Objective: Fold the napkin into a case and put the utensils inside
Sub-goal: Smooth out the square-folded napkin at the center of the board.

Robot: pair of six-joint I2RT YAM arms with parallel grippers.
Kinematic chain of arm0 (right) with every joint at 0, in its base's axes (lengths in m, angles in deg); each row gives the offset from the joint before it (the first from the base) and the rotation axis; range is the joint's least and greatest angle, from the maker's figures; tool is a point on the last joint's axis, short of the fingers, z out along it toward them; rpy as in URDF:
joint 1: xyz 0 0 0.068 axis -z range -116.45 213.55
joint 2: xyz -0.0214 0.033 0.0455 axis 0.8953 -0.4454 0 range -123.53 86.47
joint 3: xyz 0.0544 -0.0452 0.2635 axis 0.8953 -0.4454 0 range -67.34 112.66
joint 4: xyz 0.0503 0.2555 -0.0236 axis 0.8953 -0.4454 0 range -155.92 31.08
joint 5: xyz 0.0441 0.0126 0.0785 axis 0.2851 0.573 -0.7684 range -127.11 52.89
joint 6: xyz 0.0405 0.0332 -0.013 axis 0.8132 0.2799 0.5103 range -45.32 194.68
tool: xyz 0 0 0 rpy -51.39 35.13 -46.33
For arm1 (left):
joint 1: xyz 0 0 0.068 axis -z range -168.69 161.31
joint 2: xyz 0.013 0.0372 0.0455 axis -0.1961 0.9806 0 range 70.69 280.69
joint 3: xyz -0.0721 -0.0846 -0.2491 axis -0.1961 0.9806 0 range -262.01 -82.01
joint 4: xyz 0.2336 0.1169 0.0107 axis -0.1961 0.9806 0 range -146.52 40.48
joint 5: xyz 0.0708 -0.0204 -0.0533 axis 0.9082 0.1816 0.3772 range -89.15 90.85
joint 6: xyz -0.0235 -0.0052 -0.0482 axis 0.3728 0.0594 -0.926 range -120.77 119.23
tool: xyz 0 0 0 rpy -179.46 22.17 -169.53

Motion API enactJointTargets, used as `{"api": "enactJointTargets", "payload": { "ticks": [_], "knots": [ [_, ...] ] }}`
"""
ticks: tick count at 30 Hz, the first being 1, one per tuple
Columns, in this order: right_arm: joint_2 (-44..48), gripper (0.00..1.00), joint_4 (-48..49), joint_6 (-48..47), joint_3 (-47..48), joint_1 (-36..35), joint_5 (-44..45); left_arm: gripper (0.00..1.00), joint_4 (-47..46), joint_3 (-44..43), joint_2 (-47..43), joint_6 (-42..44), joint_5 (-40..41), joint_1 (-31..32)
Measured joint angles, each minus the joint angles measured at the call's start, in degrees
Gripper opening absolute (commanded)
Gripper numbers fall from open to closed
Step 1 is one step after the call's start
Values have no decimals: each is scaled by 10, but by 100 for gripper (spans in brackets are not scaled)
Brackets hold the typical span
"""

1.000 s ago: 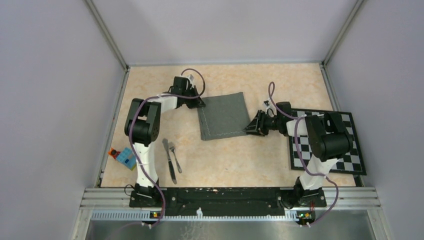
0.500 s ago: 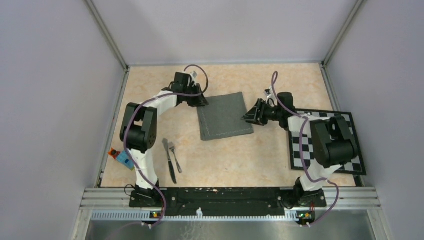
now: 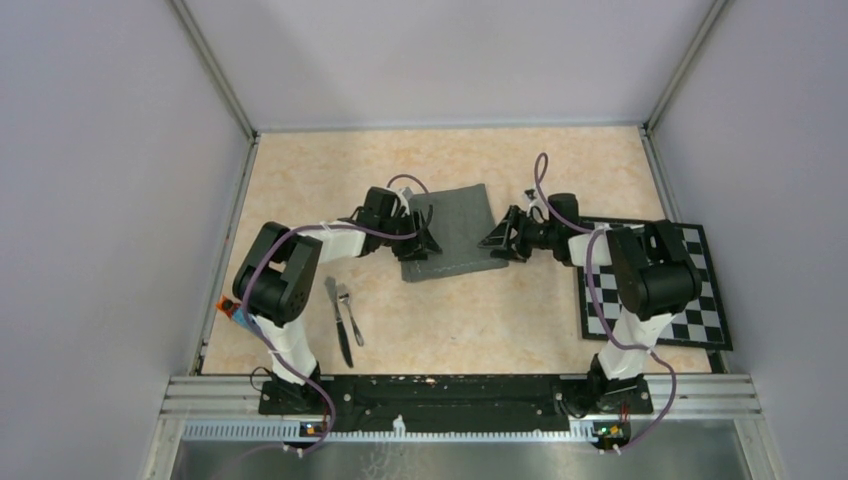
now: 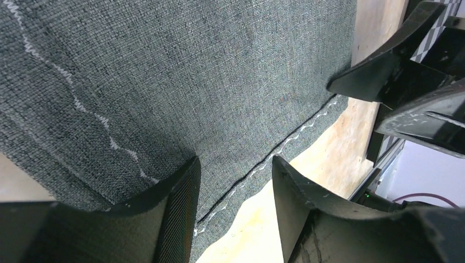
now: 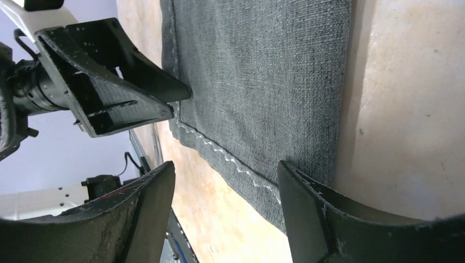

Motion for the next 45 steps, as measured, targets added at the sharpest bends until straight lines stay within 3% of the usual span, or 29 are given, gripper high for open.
{"api": "enactJointTargets", "payload": {
  "ticks": [8, 14, 21, 28, 33, 37, 45],
  "knots": [
    [21, 67, 14, 20, 7, 0, -7, 66, -19, 37, -37, -7, 18, 5],
    [-10, 66, -14, -12, 26, 2, 9, 65, -8, 42, -51, 22, 32, 5],
    [-9, 66, -75, -52, 45, 3, 24, 75, 6, 42, -52, 57, 45, 6],
    [-11, 72, -175, -88, 146, -8, 67, 79, 45, 23, -59, 90, 43, 9],
    [-71, 71, -166, -78, 255, -8, 54, 78, 80, -63, -49, 97, 31, 0],
    [-141, 66, -143, -46, 326, -8, 35, 78, 35, -126, -13, 75, 14, -28],
    [-253, 66, -124, 11, 443, -8, 10, 77, -57, -163, 105, 21, -16, -96]
  ]
}}
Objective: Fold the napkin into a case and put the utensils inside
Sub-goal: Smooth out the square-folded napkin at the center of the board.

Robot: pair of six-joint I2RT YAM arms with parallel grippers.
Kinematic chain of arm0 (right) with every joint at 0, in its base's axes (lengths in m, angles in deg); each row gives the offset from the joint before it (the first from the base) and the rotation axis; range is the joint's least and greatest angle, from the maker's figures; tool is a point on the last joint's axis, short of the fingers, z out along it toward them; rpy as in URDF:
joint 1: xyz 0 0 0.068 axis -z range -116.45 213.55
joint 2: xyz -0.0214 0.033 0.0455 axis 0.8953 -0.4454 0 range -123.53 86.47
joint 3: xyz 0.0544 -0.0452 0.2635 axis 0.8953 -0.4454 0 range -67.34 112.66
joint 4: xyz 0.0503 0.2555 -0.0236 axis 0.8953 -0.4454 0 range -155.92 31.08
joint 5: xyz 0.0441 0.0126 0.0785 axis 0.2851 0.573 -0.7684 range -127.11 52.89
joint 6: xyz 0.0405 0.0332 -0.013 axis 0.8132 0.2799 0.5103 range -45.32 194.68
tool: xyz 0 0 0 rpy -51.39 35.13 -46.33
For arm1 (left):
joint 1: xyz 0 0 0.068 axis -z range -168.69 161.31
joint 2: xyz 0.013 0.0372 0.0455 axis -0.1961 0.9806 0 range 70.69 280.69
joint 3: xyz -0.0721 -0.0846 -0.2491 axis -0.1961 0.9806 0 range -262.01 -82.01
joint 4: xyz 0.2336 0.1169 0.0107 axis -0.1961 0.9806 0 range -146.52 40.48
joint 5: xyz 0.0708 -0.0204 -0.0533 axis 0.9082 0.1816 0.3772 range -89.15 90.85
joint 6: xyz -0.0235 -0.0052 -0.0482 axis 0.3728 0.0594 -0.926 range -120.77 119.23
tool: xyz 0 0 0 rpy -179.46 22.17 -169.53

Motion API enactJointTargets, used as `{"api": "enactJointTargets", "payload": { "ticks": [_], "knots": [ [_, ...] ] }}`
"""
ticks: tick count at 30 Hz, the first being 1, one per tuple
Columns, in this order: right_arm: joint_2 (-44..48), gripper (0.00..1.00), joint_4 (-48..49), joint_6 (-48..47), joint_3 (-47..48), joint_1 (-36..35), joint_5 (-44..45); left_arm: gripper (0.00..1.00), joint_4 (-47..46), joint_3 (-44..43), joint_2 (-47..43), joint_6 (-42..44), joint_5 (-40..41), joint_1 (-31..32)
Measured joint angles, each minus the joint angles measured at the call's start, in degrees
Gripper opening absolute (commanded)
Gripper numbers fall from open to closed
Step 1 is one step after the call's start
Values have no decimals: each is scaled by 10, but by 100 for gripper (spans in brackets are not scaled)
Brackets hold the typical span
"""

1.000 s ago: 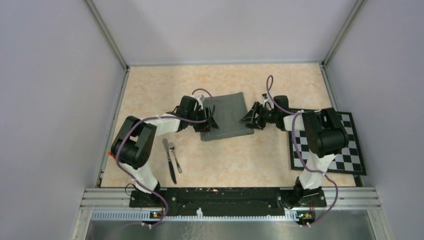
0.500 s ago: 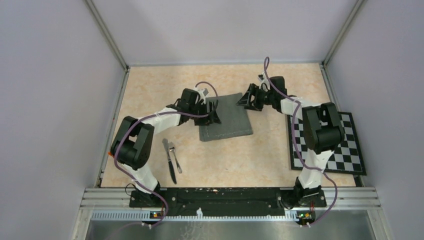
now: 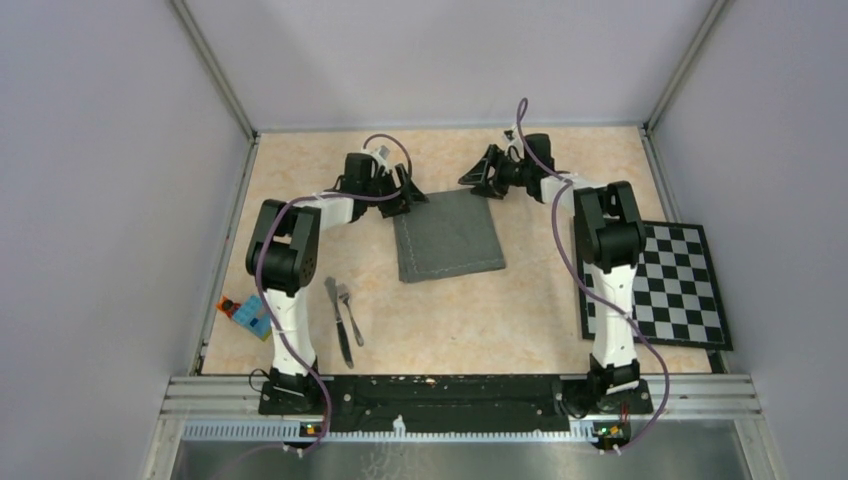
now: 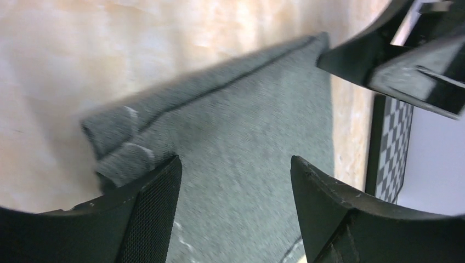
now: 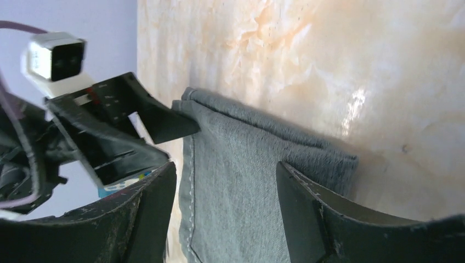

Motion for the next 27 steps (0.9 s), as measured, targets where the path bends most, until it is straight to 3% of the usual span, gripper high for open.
{"api": "enactJointTargets", "payload": {
  "ticks": [6, 13, 18, 22, 27],
  "knots": [
    [-39, 66, 17, 10, 35, 4, 1, 77, -26, -13, 39, -14, -17, -23],
    [-59, 67, -99, -65, 126, 7, 43, 79, -13, -26, 39, -12, -26, -27],
    [-51, 70, -125, -82, 144, 1, 54, 79, -11, -40, 32, -5, -29, -33],
    [-48, 70, -101, -59, 143, -17, 36, 79, -15, -39, 33, -8, -29, -41],
    [-52, 70, 6, 14, 108, -41, -9, 78, -31, -37, 48, -14, -24, -51]
  ]
}}
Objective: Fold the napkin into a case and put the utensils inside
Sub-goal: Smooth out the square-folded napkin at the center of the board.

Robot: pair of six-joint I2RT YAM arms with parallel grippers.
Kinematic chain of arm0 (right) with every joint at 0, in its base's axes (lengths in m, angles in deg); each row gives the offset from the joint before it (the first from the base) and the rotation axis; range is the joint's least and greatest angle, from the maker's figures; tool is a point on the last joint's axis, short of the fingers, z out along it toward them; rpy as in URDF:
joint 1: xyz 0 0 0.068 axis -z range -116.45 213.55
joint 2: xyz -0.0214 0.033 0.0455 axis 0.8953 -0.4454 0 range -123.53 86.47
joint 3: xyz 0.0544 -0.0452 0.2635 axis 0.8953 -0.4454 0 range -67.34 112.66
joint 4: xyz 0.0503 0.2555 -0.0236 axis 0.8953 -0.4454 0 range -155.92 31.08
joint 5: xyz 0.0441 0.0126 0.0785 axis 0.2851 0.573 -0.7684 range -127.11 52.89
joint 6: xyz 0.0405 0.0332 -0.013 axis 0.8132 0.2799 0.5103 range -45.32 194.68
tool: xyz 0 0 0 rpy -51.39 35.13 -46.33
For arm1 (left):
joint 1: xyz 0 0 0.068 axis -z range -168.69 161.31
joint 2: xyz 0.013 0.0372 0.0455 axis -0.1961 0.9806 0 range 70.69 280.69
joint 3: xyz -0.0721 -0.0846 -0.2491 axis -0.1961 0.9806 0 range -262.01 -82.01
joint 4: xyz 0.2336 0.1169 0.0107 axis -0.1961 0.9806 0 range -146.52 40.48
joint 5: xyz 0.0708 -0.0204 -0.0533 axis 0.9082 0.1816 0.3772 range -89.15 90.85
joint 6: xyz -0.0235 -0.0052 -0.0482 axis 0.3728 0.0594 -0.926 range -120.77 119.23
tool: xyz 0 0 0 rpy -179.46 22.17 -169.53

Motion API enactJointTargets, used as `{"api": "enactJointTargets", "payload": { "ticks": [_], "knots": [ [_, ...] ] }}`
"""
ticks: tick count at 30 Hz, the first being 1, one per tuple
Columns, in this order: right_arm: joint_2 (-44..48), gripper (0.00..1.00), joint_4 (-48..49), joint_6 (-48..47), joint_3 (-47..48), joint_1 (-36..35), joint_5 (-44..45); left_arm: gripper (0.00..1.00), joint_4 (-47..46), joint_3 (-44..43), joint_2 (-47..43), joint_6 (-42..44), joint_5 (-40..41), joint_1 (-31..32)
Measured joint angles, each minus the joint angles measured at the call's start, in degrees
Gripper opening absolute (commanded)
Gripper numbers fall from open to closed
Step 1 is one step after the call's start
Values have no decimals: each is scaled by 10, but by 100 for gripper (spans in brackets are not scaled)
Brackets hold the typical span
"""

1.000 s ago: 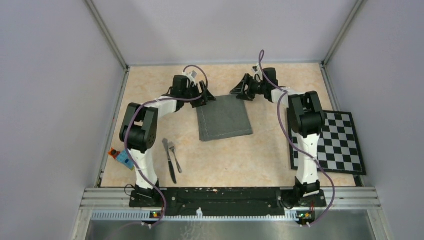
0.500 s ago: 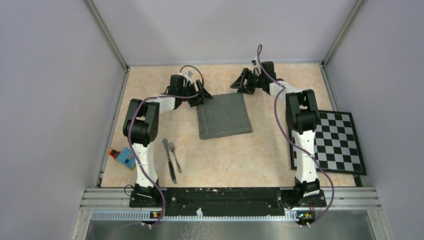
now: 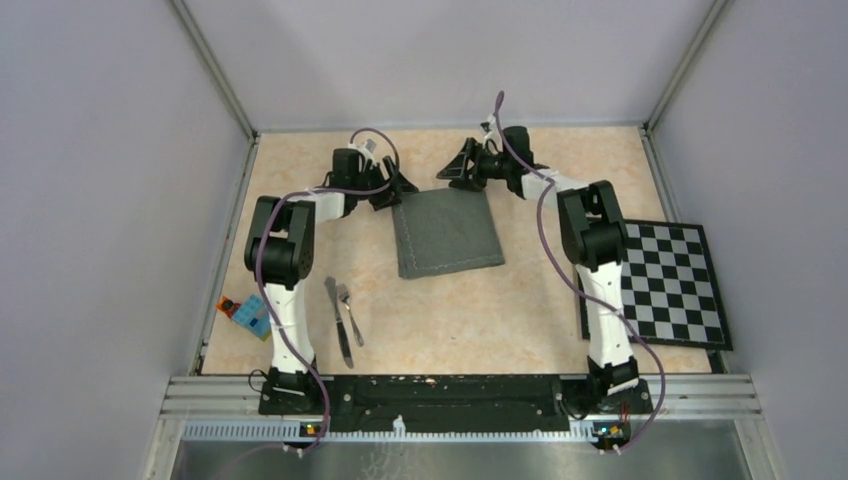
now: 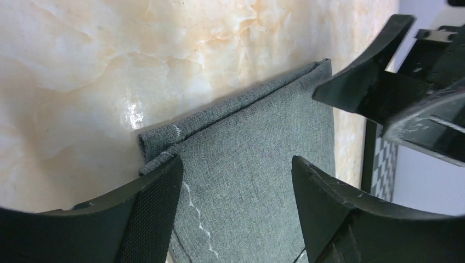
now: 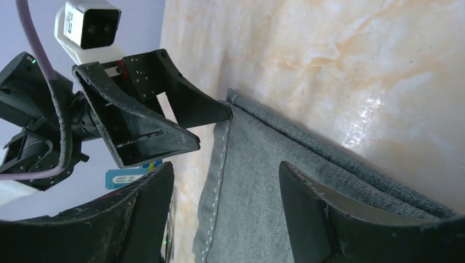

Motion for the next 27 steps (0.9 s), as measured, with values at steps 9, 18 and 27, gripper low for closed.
{"api": "enactJointTargets", "payload": {
  "ticks": [9, 18, 27],
  "knots": [
    [-52, 70, 51, 15, -16, 36, -50, 79, -39, 11, 17, -5, -20, -12],
    [28, 71, -81, -78, -46, 59, -24, 83, -2, 11, -3, 7, -26, -14],
    [205, 70, 81, -4, -389, 54, -45, 85, -30, 134, -76, -37, -63, 5]
  ]
}}
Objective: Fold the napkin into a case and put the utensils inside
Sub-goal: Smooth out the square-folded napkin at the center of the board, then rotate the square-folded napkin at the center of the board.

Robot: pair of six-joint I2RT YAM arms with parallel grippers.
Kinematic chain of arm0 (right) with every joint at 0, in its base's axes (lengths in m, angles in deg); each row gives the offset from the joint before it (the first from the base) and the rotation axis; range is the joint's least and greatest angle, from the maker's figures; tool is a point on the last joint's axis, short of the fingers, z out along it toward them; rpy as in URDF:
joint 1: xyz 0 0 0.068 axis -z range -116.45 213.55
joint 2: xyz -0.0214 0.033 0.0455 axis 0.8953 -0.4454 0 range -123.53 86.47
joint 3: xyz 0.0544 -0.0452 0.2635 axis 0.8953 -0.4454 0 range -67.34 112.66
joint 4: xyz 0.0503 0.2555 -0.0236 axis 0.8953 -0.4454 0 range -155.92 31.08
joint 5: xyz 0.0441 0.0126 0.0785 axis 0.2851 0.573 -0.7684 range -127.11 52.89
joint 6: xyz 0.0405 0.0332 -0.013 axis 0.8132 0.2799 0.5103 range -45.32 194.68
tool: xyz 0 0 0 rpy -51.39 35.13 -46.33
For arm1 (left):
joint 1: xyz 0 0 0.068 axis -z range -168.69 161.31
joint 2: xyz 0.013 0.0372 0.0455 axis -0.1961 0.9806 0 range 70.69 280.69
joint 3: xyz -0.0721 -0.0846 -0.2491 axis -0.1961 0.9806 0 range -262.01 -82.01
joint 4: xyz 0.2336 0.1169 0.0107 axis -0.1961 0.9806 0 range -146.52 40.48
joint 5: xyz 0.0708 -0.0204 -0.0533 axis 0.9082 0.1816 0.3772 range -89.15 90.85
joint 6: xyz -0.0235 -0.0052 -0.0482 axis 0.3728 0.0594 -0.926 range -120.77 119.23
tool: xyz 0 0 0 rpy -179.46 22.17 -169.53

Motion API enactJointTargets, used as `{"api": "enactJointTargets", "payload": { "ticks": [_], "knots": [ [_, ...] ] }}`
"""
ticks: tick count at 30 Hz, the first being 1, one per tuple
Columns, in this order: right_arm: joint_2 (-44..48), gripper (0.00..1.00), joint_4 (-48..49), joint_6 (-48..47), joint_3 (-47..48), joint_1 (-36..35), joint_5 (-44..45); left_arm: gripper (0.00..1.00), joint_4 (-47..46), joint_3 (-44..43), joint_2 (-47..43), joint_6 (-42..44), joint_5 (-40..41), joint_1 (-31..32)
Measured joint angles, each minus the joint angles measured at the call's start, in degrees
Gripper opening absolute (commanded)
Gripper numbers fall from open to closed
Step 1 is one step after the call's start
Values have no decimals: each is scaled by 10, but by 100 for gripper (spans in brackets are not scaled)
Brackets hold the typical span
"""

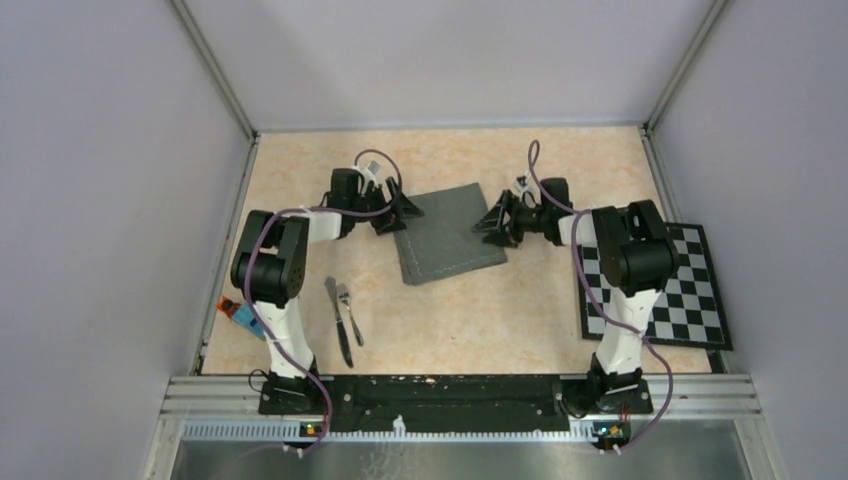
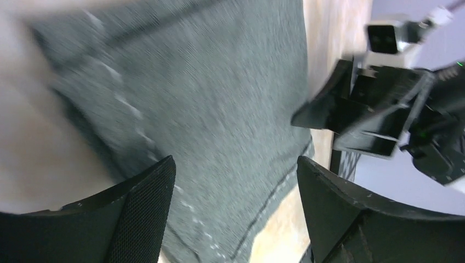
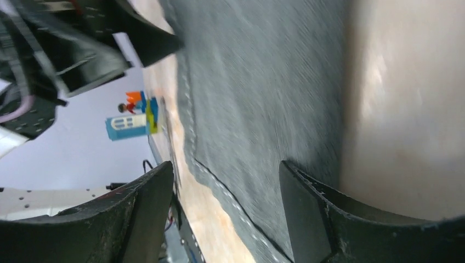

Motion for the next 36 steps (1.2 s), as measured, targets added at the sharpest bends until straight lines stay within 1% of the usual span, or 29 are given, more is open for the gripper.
{"api": "enactJointTargets", "payload": {
  "ticks": [3, 6, 9, 11, 15, 17, 19, 20, 21, 23, 26, 28, 30, 32, 36],
  "knots": [
    [5, 69, 21, 11, -57, -1, -8, 85, -3, 32, -28, 3, -3, 28],
    [40, 69, 29, -1, -92, -4, 14, 85, -7, 72, -52, 12, -10, 53],
    [66, 69, 15, -20, -117, -4, 34, 85, 0, 99, -61, 26, -12, 51],
    [87, 69, -21, -46, -118, -5, 57, 85, 15, 101, -74, 44, -1, 47],
    [131, 69, -153, -119, -87, -9, 125, 86, 56, 105, -107, 75, 28, 42],
    [155, 69, -200, -146, -69, -14, 156, 86, 70, 115, -129, 82, 38, 43],
    [189, 69, -225, -163, -64, -32, 175, 86, 83, 130, -157, 83, 49, 46],
    [203, 67, -228, -165, -65, -44, 176, 86, 87, 136, -169, 83, 52, 49],
    [216, 62, -226, -164, -66, -61, 175, 86, 91, 141, -181, 82, 57, 54],
    [227, 49, -203, -156, -74, -86, 164, 85, 94, 144, -195, 80, 60, 66],
    [220, 32, -146, -129, -108, -110, 136, 85, 89, 144, -197, 79, 60, 83],
    [198, 25, -127, -115, -121, -109, 129, 85, 89, 144, -189, 81, 64, 92],
    [166, 22, -111, -110, -123, -108, 129, 84, 89, 139, -169, 83, 71, 97],
    [135, 22, -102, -107, -123, -106, 132, 84, 91, 132, -143, 84, 81, 98],
    [115, 22, -101, -103, -126, -98, 136, 84, 88, 125, -132, 82, 87, 98]
  ]
}}
